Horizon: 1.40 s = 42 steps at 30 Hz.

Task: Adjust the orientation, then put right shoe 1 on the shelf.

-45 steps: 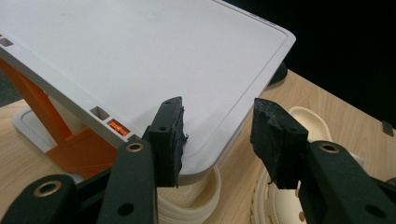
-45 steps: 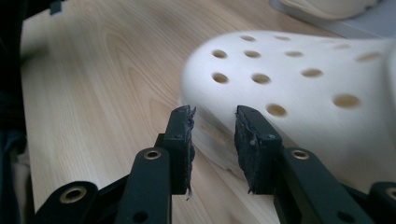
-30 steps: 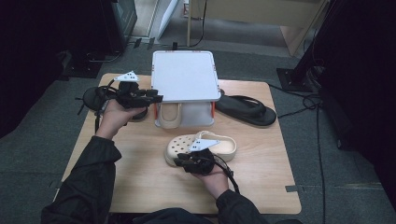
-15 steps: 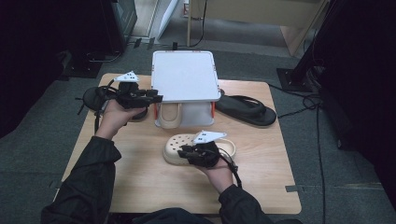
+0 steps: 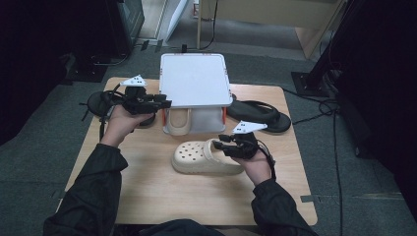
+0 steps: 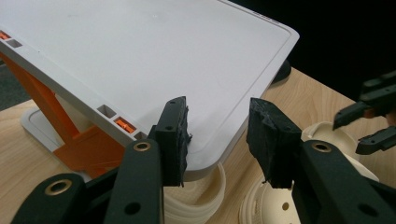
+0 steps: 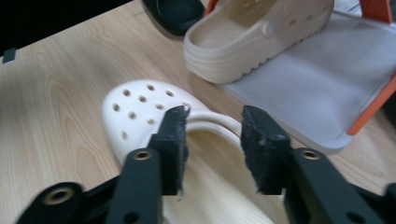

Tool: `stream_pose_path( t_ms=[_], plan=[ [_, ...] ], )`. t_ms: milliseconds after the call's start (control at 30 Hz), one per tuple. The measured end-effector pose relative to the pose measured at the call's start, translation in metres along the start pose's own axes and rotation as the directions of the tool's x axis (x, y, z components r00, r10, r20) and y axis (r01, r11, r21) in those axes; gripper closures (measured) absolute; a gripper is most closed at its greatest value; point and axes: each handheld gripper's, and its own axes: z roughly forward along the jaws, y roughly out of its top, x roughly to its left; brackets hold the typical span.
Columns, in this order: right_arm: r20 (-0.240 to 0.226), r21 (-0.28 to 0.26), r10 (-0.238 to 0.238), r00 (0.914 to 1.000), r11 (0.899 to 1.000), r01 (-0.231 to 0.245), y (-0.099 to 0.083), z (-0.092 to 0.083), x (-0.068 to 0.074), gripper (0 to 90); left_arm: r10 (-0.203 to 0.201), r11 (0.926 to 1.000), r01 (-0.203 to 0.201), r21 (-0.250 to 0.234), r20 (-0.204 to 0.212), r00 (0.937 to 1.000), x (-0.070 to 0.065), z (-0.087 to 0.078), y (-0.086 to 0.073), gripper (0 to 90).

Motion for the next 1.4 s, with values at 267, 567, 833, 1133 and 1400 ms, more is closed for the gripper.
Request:
stream_pose_path(
  t_ms=[267,567,833,1133,1400],
  plan=[
    [0.009,0.045,-0.033,0.9994,0.998,0.033,-0.011,0.005,-0.019,48.7,0.000,0.9999,0.000,-0.015,-0.008,1.0000,-0.001,0.000,-0.002,58.6],
    [-0.015,0.102,-0.069,0.9975,0.992,0.070,-0.008,0.037,-0.016,48.3,-0.002,0.9998,0.001,-0.020,-0.012,0.9999,-0.002,0.000,-0.003,58.6],
    [0.005,0.130,-0.100,0.9949,0.987,0.099,-0.005,0.047,-0.014,56.5,0.001,0.9998,-0.001,-0.022,-0.005,1.0000,-0.002,0.000,-0.004,58.5],
    [-0.002,0.166,-0.104,0.9946,0.981,0.103,-0.004,0.043,-0.010,64.8,0.003,0.9998,-0.003,-0.021,-0.007,1.0000,-0.003,0.000,-0.004,58.5],
    [-0.030,0.192,-0.121,0.9922,0.973,0.124,-0.003,0.041,-0.001,71.8,0.004,0.9997,-0.004,-0.022,-0.005,1.0000,-0.003,0.000,-0.004,58.5]
  ],
)
